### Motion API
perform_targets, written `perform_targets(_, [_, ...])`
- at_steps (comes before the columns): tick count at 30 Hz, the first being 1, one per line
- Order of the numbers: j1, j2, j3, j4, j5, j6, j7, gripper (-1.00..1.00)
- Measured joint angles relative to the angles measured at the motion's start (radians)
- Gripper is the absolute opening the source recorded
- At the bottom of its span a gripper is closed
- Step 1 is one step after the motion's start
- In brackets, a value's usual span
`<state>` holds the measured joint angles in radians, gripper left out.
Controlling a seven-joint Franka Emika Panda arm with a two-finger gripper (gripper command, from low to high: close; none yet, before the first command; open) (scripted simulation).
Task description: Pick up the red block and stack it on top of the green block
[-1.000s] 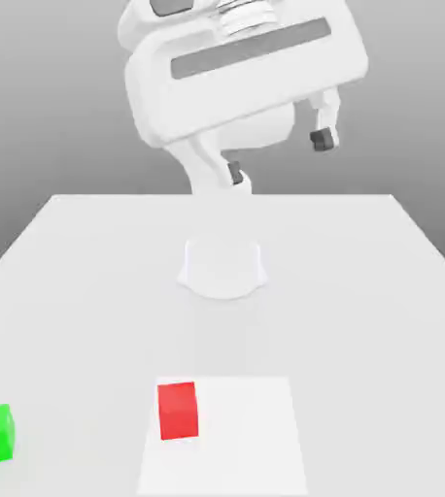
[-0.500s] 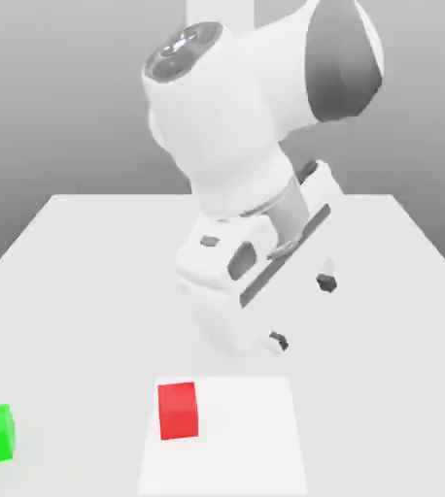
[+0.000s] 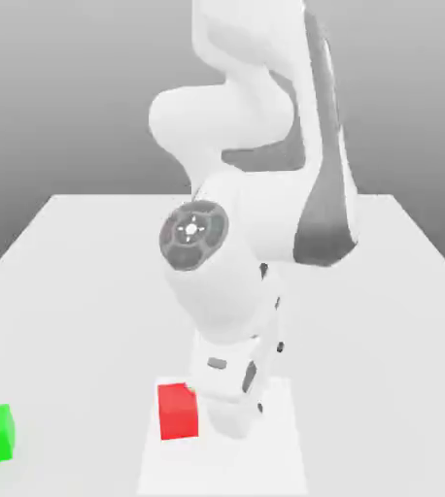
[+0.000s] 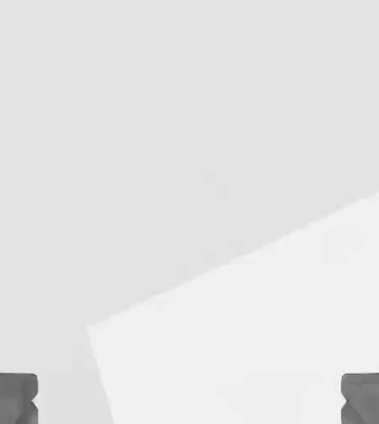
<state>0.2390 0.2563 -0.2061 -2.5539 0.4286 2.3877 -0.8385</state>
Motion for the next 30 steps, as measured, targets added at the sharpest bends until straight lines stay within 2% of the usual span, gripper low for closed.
perform_targets(5, [0.028, 0.002, -0.038, -0.02, -0.037, 0.041, -0.055, 0.0])
perform_targets(8, [0.042, -0.041, -0.082, -0.07, -0.193, 0.152, -0.139, 0.0])
perform_targets(10, [0.051, -0.071, -0.101, -0.088, -0.272, 0.193, -0.159, 0.0])
perform_targets(11, [0.051, -0.071, -0.101, -0.088, -0.272, 0.193, -0.159, 0.0])
perform_targets(13, [0.053, -0.122, -0.131, -0.119, -0.393, 0.249, -0.165, 0.0])
perform_targets(14, [0.042, -0.148, -0.144, -0.136, -0.407, 0.285, -0.187, 0.0])
perform_targets(17, [-0.006, -0.17, -0.153, -0.169, -0.355, 0.398, -0.285, 0.0])
perform_targets(21, [-0.082, -0.035, -0.046, -0.15, -0.194, 0.525, -0.414, 0.0])
perform_targets(22, [-0.115, 0.0, -0.007, -0.143, -0.162, 0.555, -0.439, -1.0])
perform_targets(28, [-0.13, 0.018, 0.012, -0.14, -0.143, 0.567, -0.453, -1.0])
perform_targets(30, [-0.106, -0.017, -0.019, -0.147, -0.181, 0.54, -0.425, -1.0])
